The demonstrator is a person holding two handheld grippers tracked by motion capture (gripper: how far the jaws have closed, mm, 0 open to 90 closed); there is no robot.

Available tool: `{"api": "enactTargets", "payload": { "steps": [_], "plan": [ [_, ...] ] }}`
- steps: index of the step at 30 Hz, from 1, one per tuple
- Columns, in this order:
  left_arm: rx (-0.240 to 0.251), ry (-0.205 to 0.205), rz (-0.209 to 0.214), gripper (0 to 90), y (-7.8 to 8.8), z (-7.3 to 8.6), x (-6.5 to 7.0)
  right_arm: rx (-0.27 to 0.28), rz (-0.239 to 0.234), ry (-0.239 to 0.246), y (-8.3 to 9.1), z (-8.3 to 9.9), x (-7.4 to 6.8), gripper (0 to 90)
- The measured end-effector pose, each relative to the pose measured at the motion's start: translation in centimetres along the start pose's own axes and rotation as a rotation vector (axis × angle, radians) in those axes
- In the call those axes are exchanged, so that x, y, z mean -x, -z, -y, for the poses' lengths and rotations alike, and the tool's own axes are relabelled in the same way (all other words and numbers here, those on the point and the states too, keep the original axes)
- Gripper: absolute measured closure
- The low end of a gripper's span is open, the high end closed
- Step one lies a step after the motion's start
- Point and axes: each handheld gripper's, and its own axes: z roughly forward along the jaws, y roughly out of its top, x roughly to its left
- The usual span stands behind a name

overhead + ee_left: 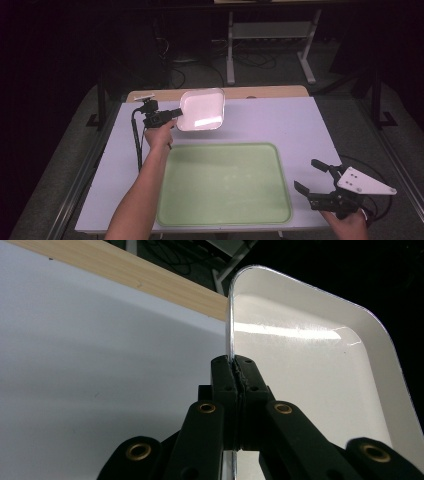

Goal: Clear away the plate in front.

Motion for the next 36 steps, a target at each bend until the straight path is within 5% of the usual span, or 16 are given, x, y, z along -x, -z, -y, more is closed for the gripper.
{"api": "enactTargets", "payload": {
  "steps": [15,36],
  "plan": [
    [0.027,-0.005,0.045,88.9,3.0,2.4,0.0,0.023,0.037,0.010,0.5,-0.2,-0.1,13.9],
    [0.014,-0.002,0.023,88.9,4.2,5.5,0.6,0.030,0.054,0.017,1.1,-0.1,0.0,13.9]
  ]
}}
